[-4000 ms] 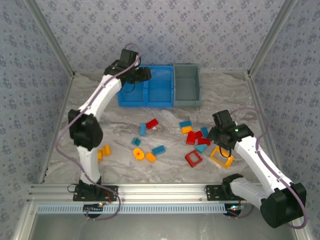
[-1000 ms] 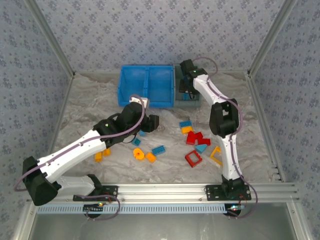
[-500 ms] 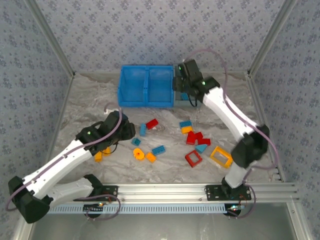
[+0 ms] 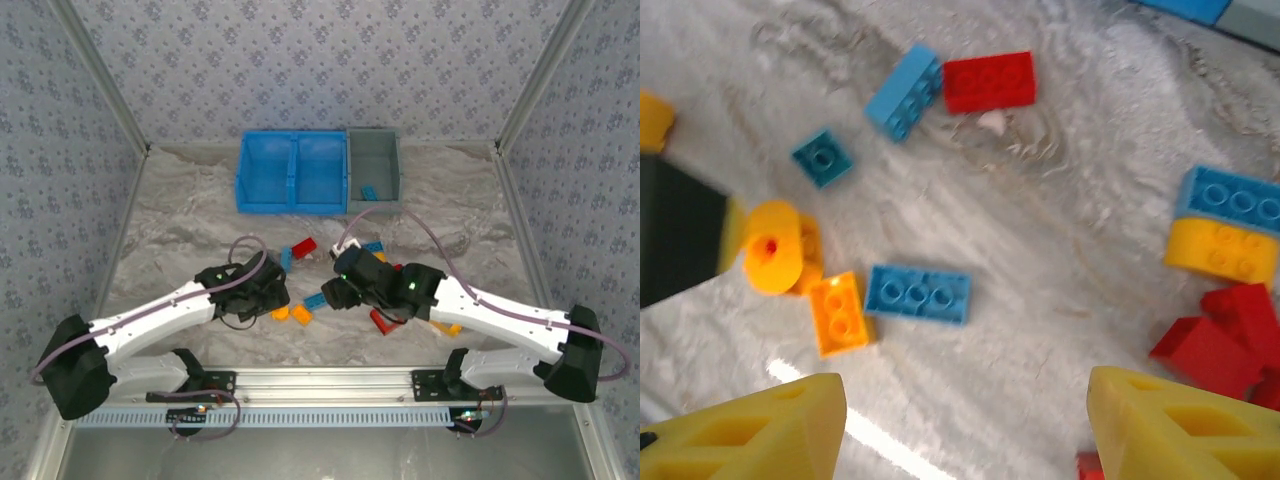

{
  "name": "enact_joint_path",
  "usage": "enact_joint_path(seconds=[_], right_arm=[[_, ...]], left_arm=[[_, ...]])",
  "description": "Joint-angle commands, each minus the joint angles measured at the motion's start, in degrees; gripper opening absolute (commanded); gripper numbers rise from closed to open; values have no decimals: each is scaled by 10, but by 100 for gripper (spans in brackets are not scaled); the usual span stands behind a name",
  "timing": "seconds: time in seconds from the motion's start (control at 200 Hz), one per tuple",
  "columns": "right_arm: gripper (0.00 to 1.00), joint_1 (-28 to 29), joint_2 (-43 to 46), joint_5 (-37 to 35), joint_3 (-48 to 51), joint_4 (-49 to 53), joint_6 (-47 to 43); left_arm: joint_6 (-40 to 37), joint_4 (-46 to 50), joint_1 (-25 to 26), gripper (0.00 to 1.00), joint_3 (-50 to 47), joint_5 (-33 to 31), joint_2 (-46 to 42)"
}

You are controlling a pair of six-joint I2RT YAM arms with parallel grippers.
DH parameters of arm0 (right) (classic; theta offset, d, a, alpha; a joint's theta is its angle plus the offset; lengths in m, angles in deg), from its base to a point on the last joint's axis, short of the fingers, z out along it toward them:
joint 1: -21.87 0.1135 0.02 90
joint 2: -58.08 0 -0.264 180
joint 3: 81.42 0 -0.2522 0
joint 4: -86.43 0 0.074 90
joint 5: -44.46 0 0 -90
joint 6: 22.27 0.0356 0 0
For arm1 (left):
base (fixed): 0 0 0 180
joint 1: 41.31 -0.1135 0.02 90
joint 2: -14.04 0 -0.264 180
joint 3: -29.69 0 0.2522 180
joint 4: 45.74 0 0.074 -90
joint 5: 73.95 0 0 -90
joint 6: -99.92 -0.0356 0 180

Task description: Sort the legos into containers by color

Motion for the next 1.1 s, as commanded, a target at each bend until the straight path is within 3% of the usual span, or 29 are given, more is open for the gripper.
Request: enact_joint_path(seconds=[0.0,0.2,0.74,0.939,1.099], right_arm=[[69,21,21,-29,9,18,34],[68,24,20,-30,8,15,38],[67,25,-2,-34,7,1,53],[67,25,-2,-43,-2,5,52],[65,21,4,-42,-7,-34,40]], left_arm=[[79,-65,2,75,-15,10,12],[78,-96,2,74,2,25,77],[76,-109,3,51,-16,15,125],[59,-76,4,40,1,-18,93],[0,5,-7,38,72,-92,41]])
